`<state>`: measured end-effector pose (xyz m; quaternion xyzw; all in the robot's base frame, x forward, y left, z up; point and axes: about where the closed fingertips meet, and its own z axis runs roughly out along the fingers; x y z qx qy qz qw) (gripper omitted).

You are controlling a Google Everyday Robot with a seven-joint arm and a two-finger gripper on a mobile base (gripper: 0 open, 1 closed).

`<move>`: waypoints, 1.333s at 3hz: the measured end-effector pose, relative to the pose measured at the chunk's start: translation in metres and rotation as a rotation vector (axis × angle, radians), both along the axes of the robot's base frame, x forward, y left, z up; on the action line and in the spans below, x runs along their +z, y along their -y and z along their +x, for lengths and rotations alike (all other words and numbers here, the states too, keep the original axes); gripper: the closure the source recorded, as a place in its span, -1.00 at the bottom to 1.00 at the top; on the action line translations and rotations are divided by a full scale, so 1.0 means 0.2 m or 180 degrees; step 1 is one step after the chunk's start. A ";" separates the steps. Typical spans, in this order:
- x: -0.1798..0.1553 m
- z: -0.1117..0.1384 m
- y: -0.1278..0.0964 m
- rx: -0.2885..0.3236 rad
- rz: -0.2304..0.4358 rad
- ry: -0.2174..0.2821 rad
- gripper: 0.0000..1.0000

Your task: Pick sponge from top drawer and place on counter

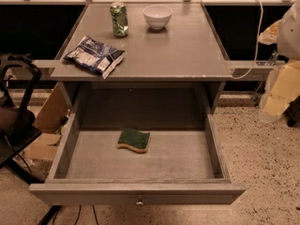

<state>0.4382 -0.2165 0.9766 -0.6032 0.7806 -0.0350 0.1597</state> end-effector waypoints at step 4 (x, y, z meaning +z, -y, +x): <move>-0.53 0.34 -0.54 0.0285 0.1236 0.0048 -1.00</move>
Offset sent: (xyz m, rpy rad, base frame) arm 0.0500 0.0534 -0.0630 0.2421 -0.0233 0.0783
